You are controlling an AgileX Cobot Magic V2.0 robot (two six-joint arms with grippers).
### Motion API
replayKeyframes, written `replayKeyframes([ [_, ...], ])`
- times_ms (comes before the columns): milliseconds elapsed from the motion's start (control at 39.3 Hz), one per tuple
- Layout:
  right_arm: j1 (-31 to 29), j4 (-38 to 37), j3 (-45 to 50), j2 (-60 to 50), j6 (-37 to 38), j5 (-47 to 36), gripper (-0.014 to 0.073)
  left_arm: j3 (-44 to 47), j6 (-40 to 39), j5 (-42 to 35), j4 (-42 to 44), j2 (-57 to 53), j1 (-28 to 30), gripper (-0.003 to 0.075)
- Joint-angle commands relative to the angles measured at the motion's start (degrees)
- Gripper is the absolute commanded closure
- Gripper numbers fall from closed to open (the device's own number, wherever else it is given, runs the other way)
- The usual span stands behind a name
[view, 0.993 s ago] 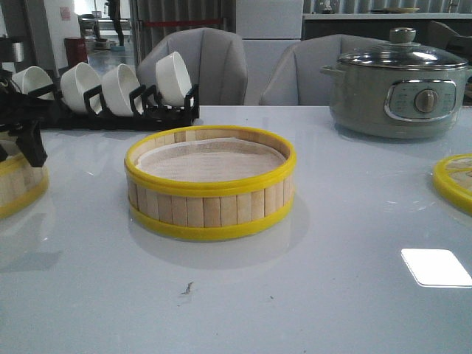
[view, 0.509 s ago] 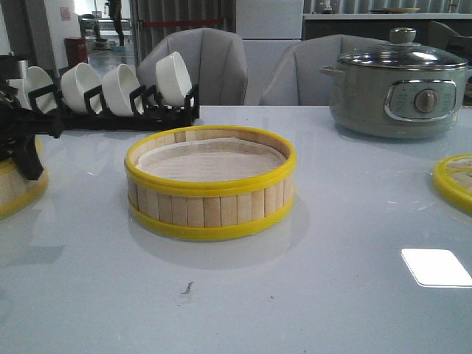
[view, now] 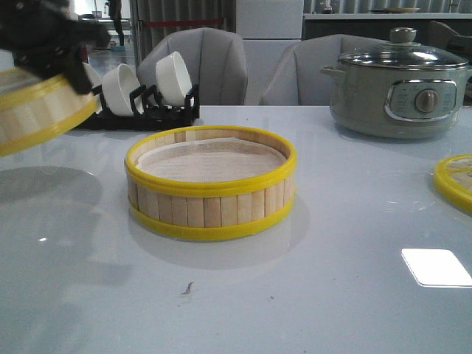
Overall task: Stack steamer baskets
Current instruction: 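Grip the basket rim with the left gripper and lift it, then lower the held basket onto the middle basket and open the left gripper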
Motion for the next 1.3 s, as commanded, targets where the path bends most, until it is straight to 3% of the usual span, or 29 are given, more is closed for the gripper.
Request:
replayKeyframes([
  [0, -0.04, -0.47, -2.1, -0.11, -0.52, -4.74, 0.0116, -7.74, 0.4, 0.23, -0.55, -4.23, -4.4, 0.0634],
  [331, -0.04, -0.47, -2.1, -0.11, -0.52, -4.57, 0.0116, -11.09, 0.4, 0.67, -0.7, -2.26, -21.23, 0.0634],
  [534, -0.04, -0.47, -2.1, -0.11, -0.52, -3.38, 0.0116, -11.18, 0.4, 1.28, -0.7, 2.91, -27.57, 0.0634],
  [1145, -0.04, -0.47, -2.1, -0.11, -0.52, -1.11, 0.0116, -11.18, 0.4, 1.5, -0.47, 7.55, -30.49, 0.0633],
  [1272, -0.04, -0.47, -2.1, -0.11, -0.52, -1.23, 0.0116, -11.46, 0.4, 1.5, 0.23, 7.43, -30.49, 0.0586],
])
